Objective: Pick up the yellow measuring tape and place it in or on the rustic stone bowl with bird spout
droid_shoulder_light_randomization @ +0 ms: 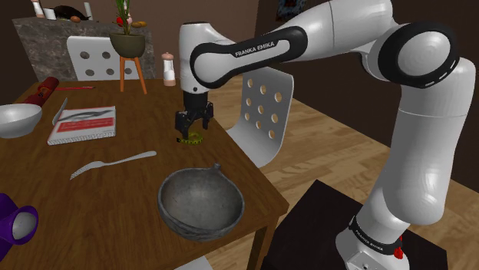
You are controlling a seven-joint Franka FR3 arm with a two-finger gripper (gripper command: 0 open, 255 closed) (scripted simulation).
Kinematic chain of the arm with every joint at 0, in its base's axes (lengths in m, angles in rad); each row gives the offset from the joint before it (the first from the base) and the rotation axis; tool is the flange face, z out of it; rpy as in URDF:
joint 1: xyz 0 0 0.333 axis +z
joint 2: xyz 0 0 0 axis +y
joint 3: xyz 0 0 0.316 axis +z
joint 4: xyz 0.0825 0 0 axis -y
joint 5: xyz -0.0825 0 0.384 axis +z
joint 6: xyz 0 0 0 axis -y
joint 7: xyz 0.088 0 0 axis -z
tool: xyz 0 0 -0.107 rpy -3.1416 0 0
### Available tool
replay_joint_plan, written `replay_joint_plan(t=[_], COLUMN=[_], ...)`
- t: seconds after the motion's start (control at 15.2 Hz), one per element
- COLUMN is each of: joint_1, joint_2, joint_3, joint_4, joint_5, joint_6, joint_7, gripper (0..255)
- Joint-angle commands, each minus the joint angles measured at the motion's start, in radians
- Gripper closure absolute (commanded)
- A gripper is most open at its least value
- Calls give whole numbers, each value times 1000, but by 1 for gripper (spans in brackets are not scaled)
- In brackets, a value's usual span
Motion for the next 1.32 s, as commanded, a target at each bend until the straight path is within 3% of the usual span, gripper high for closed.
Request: replay_joint_plan(t=[0.0, 0.59, 0.66, 1.25], joint_1=[0, 0, 0, -2], joint_2=[8, 11, 11, -6], joint_3=[-2, -2, -2, -1], joint_4=[-15, -20, -20, -21], joint_5=[-4, -5, -5, -2], joint_6=[24, 30, 30, 35], joint_7=[2, 2, 2, 0], gripper=[0, 0, 255, 255])
